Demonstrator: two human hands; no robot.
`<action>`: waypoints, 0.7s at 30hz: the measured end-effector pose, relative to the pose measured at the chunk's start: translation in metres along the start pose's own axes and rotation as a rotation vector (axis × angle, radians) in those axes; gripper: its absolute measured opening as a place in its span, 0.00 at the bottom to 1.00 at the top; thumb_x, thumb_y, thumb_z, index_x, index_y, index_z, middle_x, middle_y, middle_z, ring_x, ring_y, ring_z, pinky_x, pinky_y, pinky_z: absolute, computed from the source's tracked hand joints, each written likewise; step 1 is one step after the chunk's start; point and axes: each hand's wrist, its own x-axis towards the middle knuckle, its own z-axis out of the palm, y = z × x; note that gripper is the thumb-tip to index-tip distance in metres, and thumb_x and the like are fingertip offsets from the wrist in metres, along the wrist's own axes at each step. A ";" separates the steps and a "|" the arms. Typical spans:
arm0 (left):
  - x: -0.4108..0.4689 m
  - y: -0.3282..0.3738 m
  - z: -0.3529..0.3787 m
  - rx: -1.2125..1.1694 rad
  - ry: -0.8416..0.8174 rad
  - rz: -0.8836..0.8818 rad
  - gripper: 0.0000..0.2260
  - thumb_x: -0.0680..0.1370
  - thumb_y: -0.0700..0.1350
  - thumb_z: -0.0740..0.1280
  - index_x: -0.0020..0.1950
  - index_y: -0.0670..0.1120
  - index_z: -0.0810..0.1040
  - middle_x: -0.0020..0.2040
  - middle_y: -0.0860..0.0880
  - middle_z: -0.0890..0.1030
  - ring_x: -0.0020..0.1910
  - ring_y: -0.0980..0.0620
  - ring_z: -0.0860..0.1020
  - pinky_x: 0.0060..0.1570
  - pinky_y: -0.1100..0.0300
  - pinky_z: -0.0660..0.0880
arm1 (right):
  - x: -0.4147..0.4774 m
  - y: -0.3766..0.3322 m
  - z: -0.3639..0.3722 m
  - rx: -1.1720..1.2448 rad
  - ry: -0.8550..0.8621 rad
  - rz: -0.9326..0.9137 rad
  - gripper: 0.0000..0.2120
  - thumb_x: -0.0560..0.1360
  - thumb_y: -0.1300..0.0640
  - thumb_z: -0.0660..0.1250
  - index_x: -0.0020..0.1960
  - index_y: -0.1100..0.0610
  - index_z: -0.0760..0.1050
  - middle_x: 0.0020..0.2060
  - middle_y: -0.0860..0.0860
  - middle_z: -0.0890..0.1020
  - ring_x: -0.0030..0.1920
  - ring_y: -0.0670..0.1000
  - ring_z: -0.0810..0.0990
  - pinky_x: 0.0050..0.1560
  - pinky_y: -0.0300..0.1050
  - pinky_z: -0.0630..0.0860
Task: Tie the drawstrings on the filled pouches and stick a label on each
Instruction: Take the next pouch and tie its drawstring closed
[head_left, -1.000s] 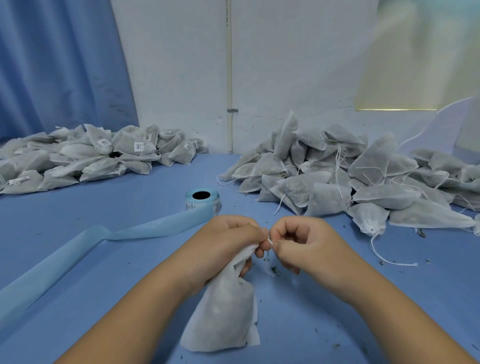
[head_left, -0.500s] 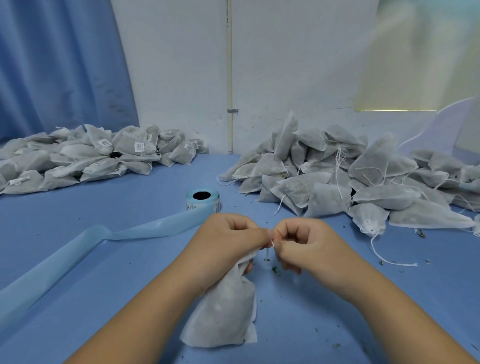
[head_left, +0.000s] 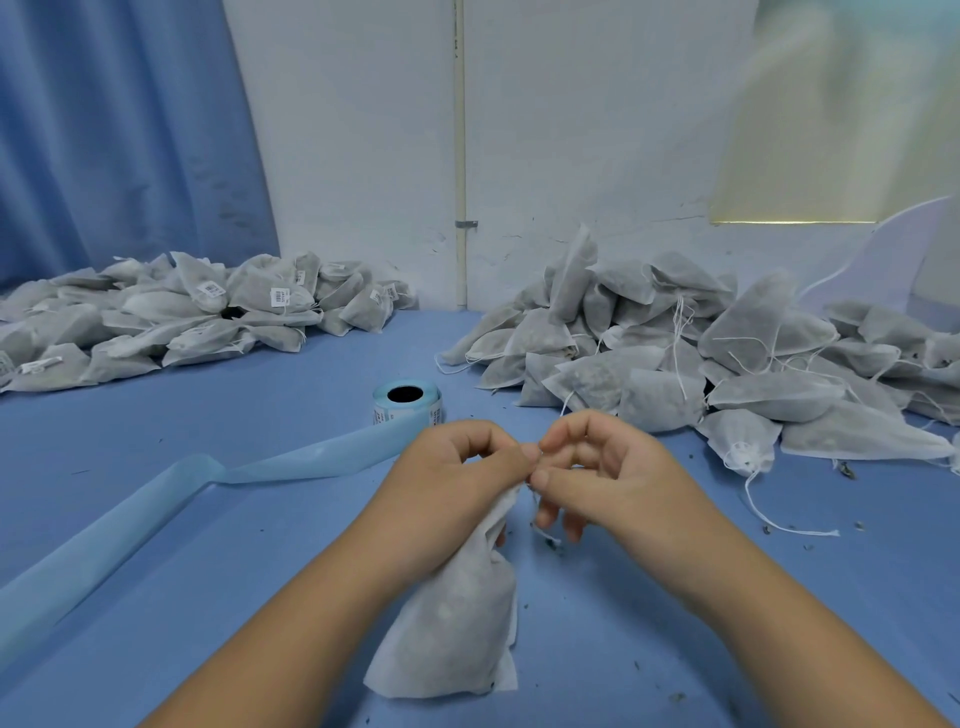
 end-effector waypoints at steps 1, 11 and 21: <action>0.000 0.000 0.000 0.013 0.007 0.001 0.13 0.71 0.54 0.70 0.35 0.45 0.78 0.27 0.49 0.74 0.27 0.48 0.73 0.33 0.53 0.75 | 0.000 0.000 0.002 0.000 0.021 0.005 0.08 0.73 0.67 0.70 0.49 0.60 0.74 0.33 0.52 0.81 0.34 0.52 0.81 0.30 0.40 0.73; 0.000 -0.003 0.001 0.382 0.084 0.172 0.13 0.77 0.46 0.69 0.33 0.51 0.75 0.23 0.64 0.72 0.23 0.64 0.68 0.26 0.72 0.63 | -0.003 0.002 0.012 -0.458 0.188 -0.132 0.09 0.71 0.62 0.69 0.38 0.49 0.83 0.28 0.42 0.78 0.28 0.40 0.73 0.31 0.31 0.67; -0.001 -0.002 0.001 0.495 0.218 0.252 0.09 0.74 0.49 0.72 0.34 0.52 0.81 0.29 0.64 0.74 0.29 0.63 0.71 0.32 0.71 0.65 | -0.001 0.000 0.005 -0.282 0.094 0.109 0.07 0.71 0.57 0.69 0.36 0.53 0.81 0.28 0.47 0.80 0.30 0.41 0.79 0.30 0.34 0.71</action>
